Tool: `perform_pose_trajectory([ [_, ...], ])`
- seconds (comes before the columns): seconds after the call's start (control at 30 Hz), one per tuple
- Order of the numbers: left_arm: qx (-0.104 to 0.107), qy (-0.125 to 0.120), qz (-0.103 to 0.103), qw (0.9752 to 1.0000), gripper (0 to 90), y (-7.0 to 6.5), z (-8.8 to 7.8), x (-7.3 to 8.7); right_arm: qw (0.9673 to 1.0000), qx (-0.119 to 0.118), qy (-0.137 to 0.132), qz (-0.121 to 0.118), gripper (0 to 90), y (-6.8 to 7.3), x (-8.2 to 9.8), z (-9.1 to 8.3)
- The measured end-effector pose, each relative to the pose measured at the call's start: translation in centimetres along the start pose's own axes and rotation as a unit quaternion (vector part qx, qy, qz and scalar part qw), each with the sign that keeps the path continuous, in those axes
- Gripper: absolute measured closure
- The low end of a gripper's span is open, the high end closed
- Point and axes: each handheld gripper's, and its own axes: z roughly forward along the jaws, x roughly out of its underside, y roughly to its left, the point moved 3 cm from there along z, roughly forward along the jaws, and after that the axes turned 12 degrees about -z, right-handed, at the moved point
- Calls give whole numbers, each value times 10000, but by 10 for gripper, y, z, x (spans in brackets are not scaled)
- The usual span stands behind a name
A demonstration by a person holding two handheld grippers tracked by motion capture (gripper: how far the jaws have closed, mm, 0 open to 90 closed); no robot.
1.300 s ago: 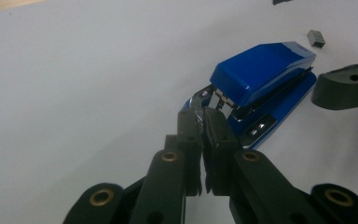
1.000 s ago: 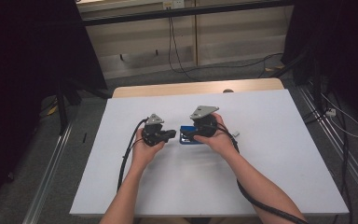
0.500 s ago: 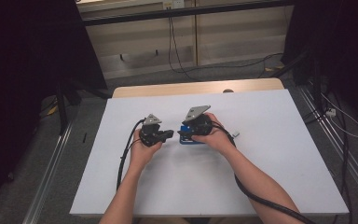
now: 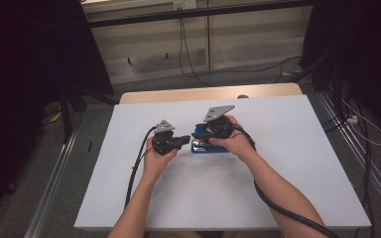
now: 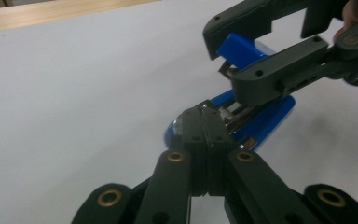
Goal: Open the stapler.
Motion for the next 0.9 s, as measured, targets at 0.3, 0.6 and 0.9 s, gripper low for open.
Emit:
perform_pose_trajectory([
  [0.3, 282, -62, 112, 9995, 900, -6, 11, 2, 9997, 2, -93, 223, 592, -2, 1, -2],
  [0.6, 51, -215, 231, 9995, 880, -7, 15, -2, 9991, -5, -134, 393, 593, -5, 0, -5],
  [0.9, 148, -33, 276, 9995, 876, -11, 25, -1, 9981, -1, -191, 579, 516, -5, 1, -8],
])
